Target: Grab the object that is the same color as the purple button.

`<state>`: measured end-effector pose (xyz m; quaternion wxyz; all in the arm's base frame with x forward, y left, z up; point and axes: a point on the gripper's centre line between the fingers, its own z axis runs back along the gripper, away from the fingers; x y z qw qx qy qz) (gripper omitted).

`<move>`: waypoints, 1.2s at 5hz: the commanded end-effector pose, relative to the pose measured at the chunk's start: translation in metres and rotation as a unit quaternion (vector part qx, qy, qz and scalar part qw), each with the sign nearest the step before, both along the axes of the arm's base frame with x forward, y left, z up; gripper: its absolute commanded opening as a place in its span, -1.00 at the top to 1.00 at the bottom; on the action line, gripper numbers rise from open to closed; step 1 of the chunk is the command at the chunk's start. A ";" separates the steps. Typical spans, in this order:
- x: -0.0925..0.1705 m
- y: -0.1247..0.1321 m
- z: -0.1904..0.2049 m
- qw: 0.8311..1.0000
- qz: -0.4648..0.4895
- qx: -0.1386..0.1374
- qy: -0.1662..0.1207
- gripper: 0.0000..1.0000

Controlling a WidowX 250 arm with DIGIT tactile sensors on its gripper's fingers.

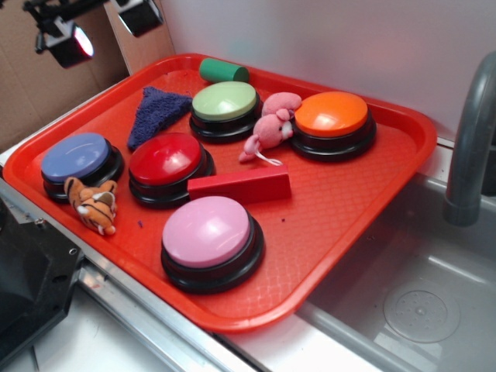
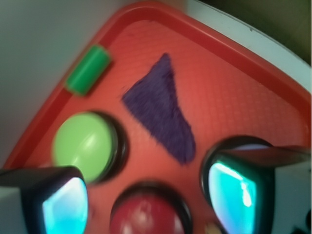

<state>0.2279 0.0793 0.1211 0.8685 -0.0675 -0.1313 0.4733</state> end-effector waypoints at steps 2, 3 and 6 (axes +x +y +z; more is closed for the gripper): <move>0.034 0.049 -0.055 0.987 0.154 0.030 -0.031 -1.00; 0.040 0.057 -0.070 0.981 0.187 0.033 -0.038 -1.00; 0.045 0.052 -0.092 0.984 0.175 0.009 -0.015 0.38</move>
